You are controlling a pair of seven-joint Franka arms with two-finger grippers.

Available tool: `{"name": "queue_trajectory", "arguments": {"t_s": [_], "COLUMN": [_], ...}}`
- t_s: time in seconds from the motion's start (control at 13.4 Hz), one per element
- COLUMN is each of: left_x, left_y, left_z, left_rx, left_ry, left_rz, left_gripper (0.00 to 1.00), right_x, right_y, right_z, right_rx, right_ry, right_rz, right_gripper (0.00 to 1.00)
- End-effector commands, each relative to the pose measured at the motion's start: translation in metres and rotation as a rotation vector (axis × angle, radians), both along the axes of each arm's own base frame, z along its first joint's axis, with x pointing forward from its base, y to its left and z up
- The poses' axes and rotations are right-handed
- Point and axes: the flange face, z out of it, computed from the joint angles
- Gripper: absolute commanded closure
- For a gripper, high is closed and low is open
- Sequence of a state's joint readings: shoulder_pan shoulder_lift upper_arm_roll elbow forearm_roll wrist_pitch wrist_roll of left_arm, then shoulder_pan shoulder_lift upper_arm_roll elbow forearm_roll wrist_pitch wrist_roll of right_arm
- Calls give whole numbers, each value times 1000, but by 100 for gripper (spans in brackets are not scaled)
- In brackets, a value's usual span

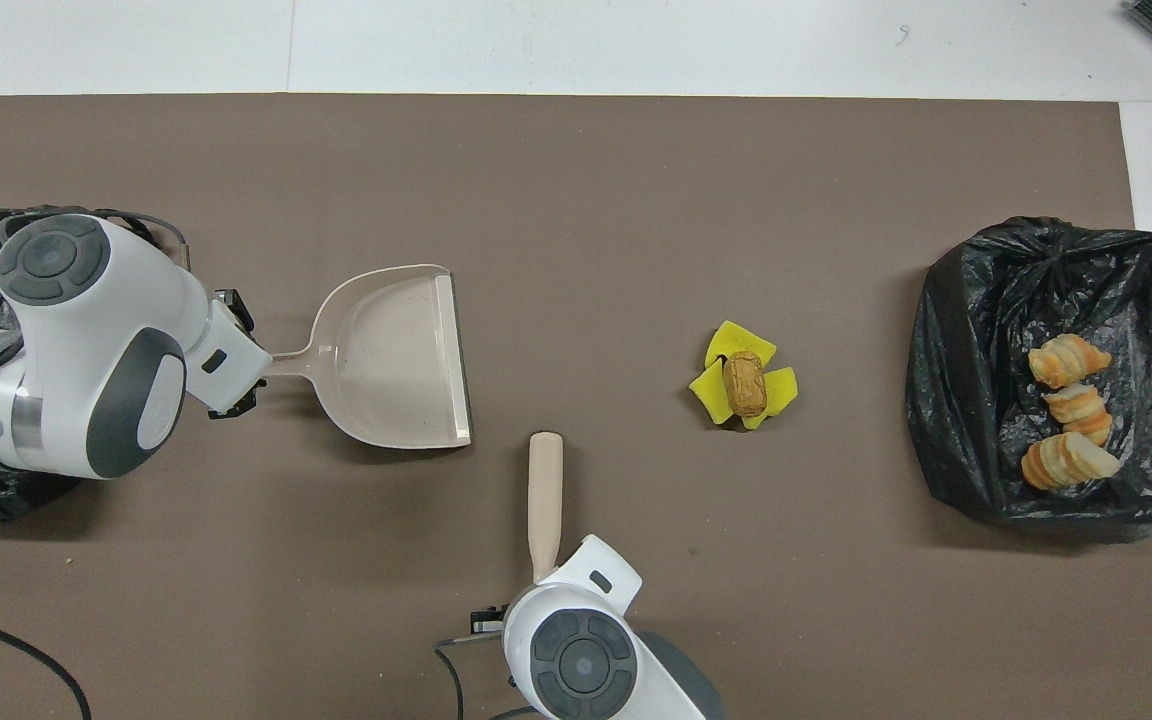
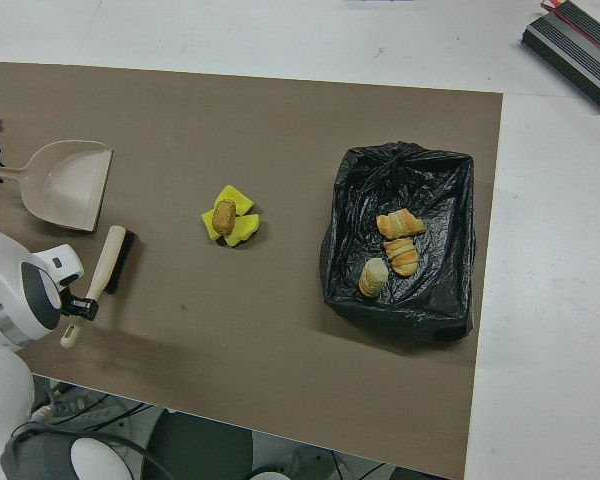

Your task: Sweep and dump trash in bin

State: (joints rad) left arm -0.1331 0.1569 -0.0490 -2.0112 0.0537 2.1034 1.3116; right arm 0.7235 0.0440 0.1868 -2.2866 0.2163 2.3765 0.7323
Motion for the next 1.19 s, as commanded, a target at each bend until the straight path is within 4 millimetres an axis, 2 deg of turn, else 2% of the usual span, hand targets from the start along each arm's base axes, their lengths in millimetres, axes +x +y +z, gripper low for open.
{"name": "queue_trajectory", "arguments": {"t_s": [0.0,0.37,0.45,0.6,0.97,1.12], "left_x": [-12,-11,-11,-11,-12,-13], "left_y": [-1,-1,-1,-1,0,0], "left_z": [1,1,1,1,0,-16], "left_rx": [9,9,9,9,8,4], "left_ry": [-8,-9,-9,-11,-11,-21], "left_rz": [-21,-21,-23,-21,-20,-20], "left_gripper": [100,100,100,100,100,100], "right_x": [8,4,4,2,3,3], "right_y": [-9,-12,-12,-12,-10,-11], "right_z": [7,3,4,3,3,12], "right_rx": [30,21,22,19,-11,-43], "right_ry": [-4,1,1,3,31,27], "right_rz": [-6,0,3,24,47,74], "right_gripper": [45,46,56,100,100,100]}}
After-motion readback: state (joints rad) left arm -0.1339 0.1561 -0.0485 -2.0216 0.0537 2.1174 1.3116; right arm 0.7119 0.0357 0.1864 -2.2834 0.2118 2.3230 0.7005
